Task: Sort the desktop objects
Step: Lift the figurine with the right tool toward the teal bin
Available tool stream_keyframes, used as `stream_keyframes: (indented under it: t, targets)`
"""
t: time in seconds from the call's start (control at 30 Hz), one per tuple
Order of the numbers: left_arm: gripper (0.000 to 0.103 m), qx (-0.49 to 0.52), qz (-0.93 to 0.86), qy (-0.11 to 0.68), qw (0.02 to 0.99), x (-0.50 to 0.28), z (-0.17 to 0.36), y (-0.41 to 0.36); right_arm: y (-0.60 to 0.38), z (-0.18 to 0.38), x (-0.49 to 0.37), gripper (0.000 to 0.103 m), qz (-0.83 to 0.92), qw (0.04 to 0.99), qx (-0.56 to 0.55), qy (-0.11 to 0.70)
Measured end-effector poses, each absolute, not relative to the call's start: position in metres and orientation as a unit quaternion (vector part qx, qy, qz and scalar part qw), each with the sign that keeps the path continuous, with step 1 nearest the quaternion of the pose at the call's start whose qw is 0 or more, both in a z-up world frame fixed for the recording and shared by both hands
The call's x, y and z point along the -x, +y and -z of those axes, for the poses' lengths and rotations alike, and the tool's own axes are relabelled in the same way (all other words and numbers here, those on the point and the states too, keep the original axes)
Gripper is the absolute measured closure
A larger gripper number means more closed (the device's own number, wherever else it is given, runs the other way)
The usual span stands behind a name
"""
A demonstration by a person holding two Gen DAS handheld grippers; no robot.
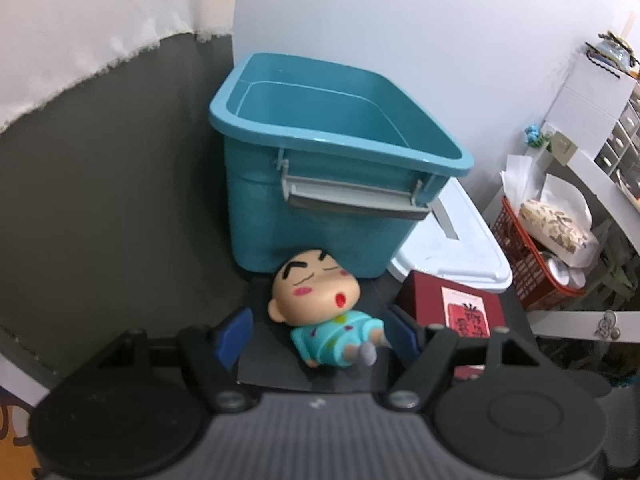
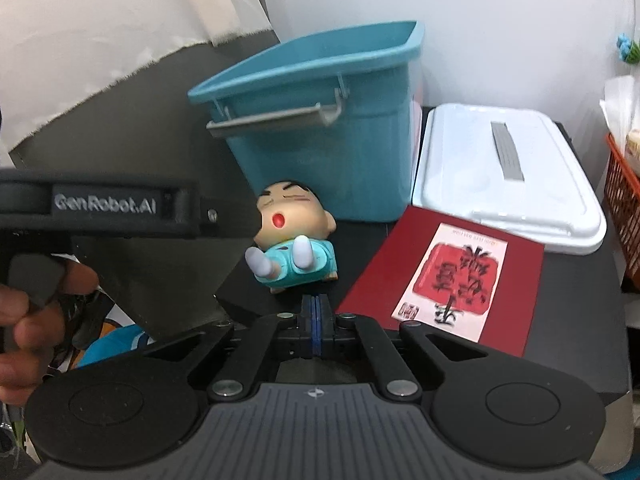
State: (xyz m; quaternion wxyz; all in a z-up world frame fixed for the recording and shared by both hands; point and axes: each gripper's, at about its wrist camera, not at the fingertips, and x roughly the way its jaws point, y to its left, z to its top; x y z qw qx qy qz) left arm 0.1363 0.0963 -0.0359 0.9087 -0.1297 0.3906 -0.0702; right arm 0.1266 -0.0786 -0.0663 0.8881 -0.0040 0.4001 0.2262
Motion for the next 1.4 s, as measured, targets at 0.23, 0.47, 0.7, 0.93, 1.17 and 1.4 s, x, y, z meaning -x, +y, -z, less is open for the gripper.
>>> stream_keyframes:
  t: [0.23,0.47,0.7,0.93,1.17,1.4]
  targets:
    - [0.027,0.137,0.065,0.382,0.912,-0.136,0.033,0.100,-0.074,0.051,-0.123,0.095,-0.234,0.898,0.015,0.372]
    - [0.027,0.140,0.065,0.380,0.912,-0.136,0.032,0.101,-0.064,0.044,-0.138,0.093,-0.230,0.901,0.024,0.367]
    - [0.027,0.141,0.066,0.380,0.912,-0.136,0.032,0.102,-0.056,0.041,-0.146,0.069,-0.226,0.907,0.031,0.354]
    - [0.027,0.141,0.066,0.384,0.910,-0.138,0.034,0.101,-0.054,0.051,-0.145,0.091,-0.232,0.901,0.033,0.364]
    - [0.027,0.136,0.070,0.390,0.908,-0.139,0.037,0.098,-0.058,0.064,-0.138,0.091,-0.225,0.895,0.035,0.384]
    - [0.027,0.134,0.080,0.390,0.907,-0.138,0.038,0.095,-0.056,0.077,-0.138,0.091,-0.220,0.891,0.046,0.395]
